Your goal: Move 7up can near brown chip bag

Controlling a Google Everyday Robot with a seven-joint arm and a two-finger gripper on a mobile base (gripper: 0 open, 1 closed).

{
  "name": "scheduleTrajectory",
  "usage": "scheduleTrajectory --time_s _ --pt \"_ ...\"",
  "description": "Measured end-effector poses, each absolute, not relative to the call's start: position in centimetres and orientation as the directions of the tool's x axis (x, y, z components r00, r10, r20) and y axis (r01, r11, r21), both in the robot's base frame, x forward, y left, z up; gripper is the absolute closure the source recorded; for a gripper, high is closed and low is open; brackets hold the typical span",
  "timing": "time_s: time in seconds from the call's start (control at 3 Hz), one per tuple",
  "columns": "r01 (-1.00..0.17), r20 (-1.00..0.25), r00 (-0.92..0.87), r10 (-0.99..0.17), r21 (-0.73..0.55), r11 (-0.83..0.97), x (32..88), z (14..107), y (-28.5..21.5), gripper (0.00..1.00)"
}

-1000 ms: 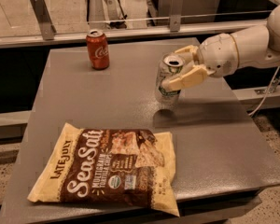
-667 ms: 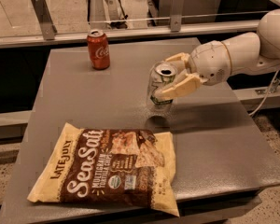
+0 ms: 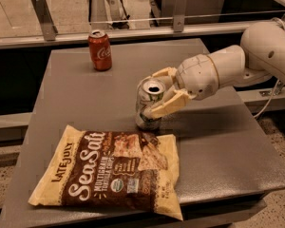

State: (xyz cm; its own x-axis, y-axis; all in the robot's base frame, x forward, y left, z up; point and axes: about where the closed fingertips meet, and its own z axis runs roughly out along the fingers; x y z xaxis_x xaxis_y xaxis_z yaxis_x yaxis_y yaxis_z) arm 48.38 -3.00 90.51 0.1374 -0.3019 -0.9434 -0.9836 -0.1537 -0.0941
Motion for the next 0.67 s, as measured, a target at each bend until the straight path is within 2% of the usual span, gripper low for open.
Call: scheduleTrajectory --time_s 0.67 --pt "-0.969 -0.934 0.188 -0.305 -0.125 -0.215 46.74 89.25 -1.09 0.13"
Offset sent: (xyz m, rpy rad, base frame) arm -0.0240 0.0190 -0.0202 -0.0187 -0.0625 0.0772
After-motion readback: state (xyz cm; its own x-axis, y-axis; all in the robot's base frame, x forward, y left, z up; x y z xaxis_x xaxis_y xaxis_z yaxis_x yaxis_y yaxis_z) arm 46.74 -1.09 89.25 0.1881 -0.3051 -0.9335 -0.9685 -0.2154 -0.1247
